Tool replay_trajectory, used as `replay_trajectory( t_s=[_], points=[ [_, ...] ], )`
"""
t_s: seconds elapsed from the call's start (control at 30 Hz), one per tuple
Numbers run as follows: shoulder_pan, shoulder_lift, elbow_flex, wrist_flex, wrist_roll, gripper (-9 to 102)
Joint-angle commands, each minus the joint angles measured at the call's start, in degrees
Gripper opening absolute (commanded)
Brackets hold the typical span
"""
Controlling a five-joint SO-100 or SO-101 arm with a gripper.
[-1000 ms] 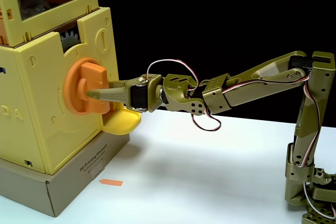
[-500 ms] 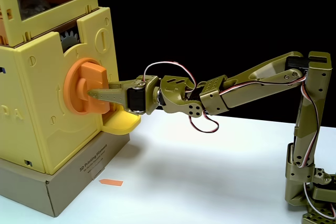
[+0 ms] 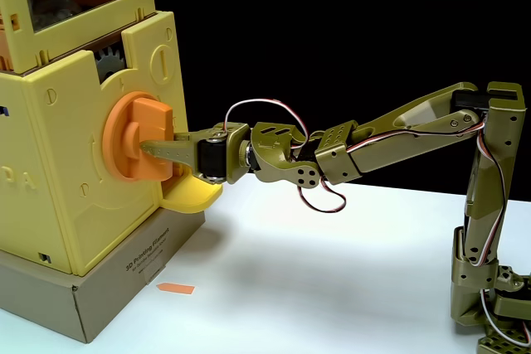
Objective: Turn the button of vending machine.
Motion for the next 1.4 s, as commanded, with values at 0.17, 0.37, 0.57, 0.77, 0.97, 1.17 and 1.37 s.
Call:
replay_trajectory(
  t_s=[0.17, 0.37, 0.57, 0.77, 0.97, 1.17, 1.37],
  points=[
    [-0.4, 5.4, -1.1, 7.6, 39.2, -1],
    [-1.0, 8.7, 0.2, 10.5, 79.7, -1],
    [-1.0, 10.3, 0.1, 12.1, 119.2, -1],
    [-2.5, 10.5, 0.6, 12.7, 157.1, -1],
    [-2.5, 10.7, 0.8, 11.3, 172.0, -1],
    [-2.4, 10.8, 1.0, 11.4, 171.4, -1],
    [-2.5, 11.1, 1.0, 11.4, 167.0, -1]
  ],
)
